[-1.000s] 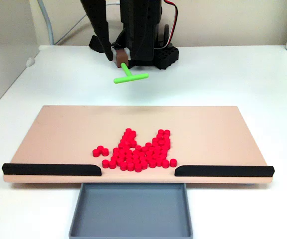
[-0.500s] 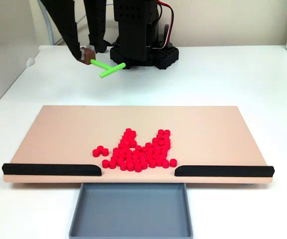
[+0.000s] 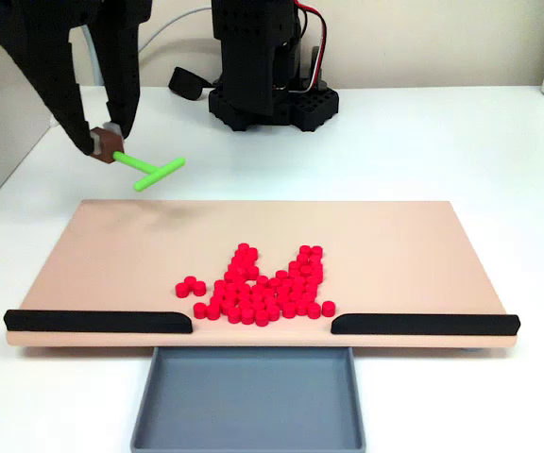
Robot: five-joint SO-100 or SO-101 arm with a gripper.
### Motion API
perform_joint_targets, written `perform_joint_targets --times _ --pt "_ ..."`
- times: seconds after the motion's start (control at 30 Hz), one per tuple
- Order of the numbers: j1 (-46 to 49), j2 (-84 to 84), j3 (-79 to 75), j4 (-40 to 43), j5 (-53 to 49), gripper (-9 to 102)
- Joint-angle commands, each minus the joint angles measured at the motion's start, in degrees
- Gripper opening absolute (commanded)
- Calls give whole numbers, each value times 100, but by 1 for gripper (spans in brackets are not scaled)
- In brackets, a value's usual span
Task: Gather the right side granules
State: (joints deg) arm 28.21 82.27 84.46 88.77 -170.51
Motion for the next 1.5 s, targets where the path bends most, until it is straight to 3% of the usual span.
perform_joint_targets --times 0.0,0.23,0.5,1.47 --pt "-114 -229 -492 18 -316 0" --pt "-114 -492 -554 -281 -1468 0" --pt "18 -1020 -879 -510 -2109 0" --pt "-396 -2057 -2074 -510 -1916 0"
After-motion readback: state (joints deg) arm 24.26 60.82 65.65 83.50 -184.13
